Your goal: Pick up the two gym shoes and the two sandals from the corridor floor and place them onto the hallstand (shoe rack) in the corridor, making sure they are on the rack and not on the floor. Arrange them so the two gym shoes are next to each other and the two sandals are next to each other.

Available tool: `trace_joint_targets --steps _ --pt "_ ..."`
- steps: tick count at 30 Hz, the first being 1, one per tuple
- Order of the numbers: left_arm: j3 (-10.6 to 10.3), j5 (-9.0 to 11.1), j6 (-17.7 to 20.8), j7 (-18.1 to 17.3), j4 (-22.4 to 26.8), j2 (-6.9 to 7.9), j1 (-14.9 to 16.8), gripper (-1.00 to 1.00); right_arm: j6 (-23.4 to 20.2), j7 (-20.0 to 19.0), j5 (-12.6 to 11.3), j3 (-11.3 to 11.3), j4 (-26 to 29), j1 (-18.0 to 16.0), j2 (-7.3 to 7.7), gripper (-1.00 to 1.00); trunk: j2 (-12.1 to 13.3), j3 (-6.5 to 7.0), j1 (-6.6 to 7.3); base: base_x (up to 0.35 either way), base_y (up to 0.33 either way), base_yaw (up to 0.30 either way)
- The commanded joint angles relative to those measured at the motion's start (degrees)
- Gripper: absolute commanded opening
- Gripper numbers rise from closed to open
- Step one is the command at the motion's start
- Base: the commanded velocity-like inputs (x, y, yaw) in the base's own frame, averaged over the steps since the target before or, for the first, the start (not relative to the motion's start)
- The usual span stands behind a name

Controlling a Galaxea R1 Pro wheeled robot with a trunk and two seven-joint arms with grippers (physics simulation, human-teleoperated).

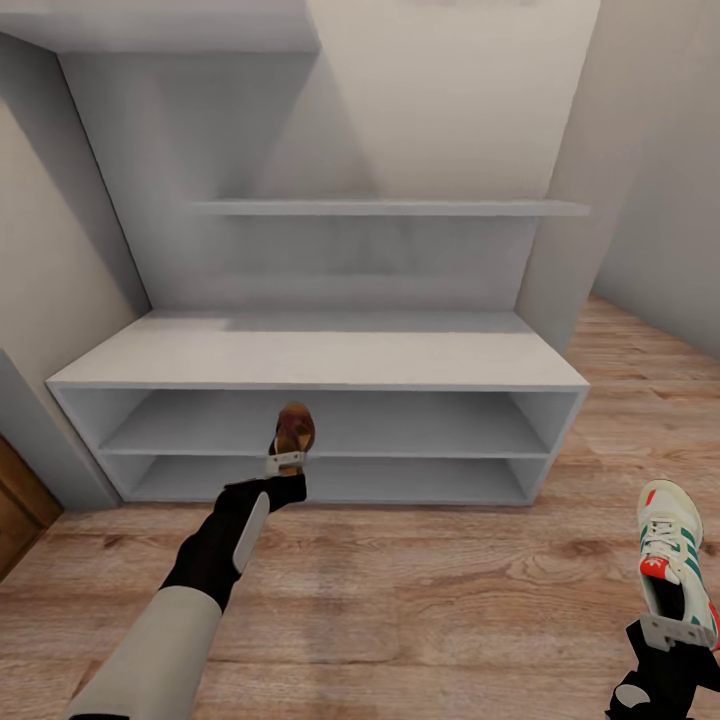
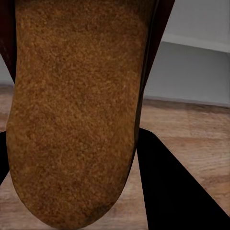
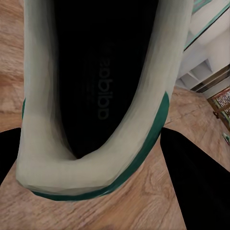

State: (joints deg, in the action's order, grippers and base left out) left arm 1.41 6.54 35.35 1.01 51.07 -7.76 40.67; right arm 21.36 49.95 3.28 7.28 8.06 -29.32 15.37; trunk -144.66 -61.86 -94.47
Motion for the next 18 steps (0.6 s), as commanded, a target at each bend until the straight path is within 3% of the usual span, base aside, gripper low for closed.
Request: trace_joint_targets --steps 1,10,18 --pt "0.2 0.3 0.3 0.0 -0.2 -0.05 0.0 -1.0 0.0 0.3 0.1 0.3 -0.1 0.0 0.01 -1.0 0.0 -0.05 0.01 0.005 0.0 0.0" --pt "0.2 0.3 0.2 0.0 -2.2 0.02 0.0 -1.0 0.0 0.3 0.1 0.3 -0.1 0.0 0.01 -1.0 0.0 -0.05 0.01 0.002 0.0 0.0" --pt "0.2 0.2 0.2 0.0 -2.4 0.02 0.0 -1.0 0.1 0.3 0.1 0.3 -0.1 0.0 0.01 -1.0 0.0 -0.05 0.01 0.123 0.0 0.0"
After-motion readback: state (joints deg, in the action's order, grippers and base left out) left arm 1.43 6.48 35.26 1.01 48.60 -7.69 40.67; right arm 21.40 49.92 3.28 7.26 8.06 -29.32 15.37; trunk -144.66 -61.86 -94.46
